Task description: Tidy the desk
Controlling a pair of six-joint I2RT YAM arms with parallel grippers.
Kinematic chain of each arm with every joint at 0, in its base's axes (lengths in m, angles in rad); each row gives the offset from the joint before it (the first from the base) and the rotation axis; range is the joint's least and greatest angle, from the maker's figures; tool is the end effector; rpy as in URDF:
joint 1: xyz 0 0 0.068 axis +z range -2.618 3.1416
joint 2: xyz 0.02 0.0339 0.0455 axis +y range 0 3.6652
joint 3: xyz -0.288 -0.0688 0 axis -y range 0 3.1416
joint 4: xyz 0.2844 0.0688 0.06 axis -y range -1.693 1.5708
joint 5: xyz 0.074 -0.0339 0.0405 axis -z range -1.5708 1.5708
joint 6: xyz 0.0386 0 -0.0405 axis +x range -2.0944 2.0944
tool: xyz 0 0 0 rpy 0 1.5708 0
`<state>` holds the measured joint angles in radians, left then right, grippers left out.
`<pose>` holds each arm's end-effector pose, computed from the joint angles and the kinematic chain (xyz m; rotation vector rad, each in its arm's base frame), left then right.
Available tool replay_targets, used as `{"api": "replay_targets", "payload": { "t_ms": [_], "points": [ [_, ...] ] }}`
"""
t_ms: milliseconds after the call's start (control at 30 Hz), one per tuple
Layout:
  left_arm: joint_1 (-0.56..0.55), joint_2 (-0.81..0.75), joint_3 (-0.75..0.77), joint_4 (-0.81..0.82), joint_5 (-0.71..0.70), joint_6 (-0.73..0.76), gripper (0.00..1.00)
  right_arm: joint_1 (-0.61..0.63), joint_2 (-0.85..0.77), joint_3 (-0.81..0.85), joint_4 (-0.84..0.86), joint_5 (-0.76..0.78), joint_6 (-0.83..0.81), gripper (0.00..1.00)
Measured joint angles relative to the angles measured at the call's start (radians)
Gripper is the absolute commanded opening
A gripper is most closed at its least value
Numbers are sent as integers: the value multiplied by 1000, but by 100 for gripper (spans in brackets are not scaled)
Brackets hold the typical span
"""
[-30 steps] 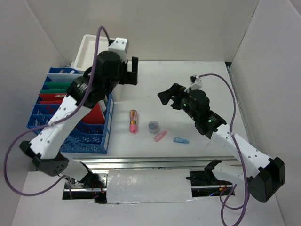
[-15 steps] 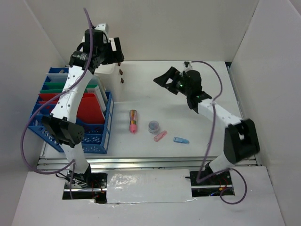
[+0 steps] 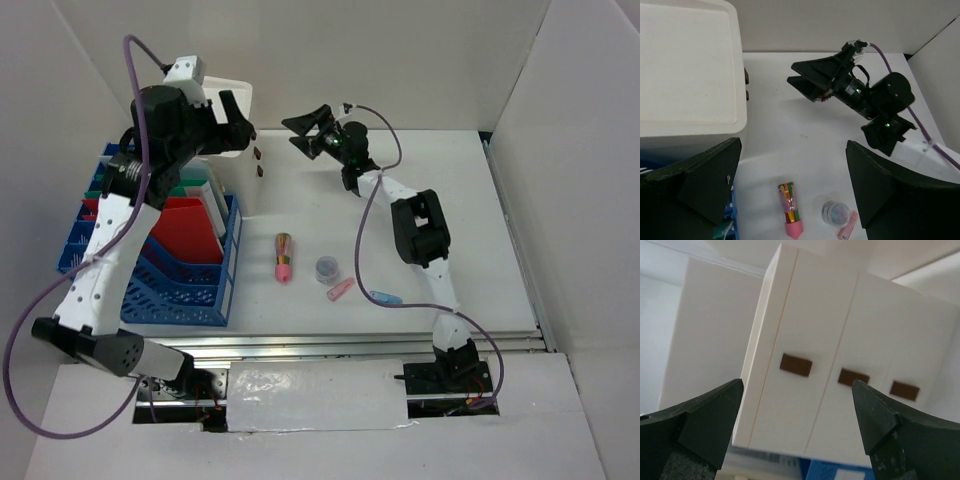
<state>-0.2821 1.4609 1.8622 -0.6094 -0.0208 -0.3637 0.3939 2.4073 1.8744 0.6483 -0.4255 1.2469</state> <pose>0.3238 -0.0930 0.5428 -0.0886 1.7986 -0.4456 0.5642 0.2518 0.2262 0.3180 1.6663 1.5965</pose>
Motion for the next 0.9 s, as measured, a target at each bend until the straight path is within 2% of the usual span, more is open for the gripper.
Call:
{"api": "replay_targets", "payload": {
  "t_ms": [100,200,267,333,400,900],
  "points": [
    [0,-94,-103,31,-20,-14,99,19,131,216,-50,15,38,93],
    [0,-137,-146,28,-39,-30,100,36,187,317,-95,31,63,88],
    [-2,-139,-144,29,-50,-31,100,45,195,323,-111,41,75,86],
    [-2,-140,-142,26,-52,-32,100,54,201,329,-129,49,80,77],
    [-2,-144,-142,26,-48,-32,99,59,217,349,-143,50,91,74],
    [-2,-201,-142,17,0,-30,99,98,333,445,-113,46,147,66]
  ]
}}
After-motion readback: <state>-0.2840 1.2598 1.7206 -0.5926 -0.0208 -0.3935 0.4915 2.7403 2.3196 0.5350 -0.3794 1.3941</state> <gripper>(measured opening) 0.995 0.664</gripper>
